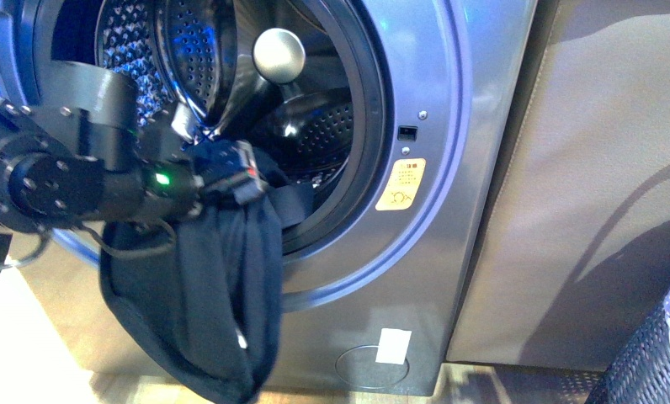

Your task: Collect clothes from washing machine

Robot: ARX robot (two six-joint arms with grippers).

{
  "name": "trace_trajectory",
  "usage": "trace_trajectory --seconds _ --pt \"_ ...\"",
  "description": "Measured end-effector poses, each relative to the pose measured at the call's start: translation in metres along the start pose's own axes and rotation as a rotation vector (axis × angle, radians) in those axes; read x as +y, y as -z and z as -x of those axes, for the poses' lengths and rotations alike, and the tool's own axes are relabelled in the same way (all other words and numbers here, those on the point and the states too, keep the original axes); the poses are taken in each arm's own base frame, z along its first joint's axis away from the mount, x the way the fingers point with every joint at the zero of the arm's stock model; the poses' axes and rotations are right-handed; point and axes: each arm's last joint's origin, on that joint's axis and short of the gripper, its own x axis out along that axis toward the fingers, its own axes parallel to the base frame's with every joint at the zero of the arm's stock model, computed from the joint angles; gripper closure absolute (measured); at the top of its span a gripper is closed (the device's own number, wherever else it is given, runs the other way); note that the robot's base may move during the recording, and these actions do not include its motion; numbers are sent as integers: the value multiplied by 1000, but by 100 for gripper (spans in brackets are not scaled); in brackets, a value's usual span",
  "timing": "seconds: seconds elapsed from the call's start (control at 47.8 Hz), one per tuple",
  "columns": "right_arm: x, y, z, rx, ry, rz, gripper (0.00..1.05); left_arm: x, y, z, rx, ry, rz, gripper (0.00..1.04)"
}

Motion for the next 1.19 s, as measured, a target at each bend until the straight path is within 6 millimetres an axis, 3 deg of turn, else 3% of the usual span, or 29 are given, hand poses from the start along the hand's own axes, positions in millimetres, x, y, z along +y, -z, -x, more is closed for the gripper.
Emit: trace_trajectory --seconds 0.523,0.941,1.087,1.192 --pt "0 0 0 0 0 0 8 2 13 -20 91 -207 -254 7" --pt "0 0 0 0 0 0 8 20 11 -12 44 -241 -254 67" --pt "0 0 0 0 0 0 8 23 11 2 12 -212 -252 84" --pt "0 0 0 0 0 0 8 23 11 15 -7 -187 -251 89"
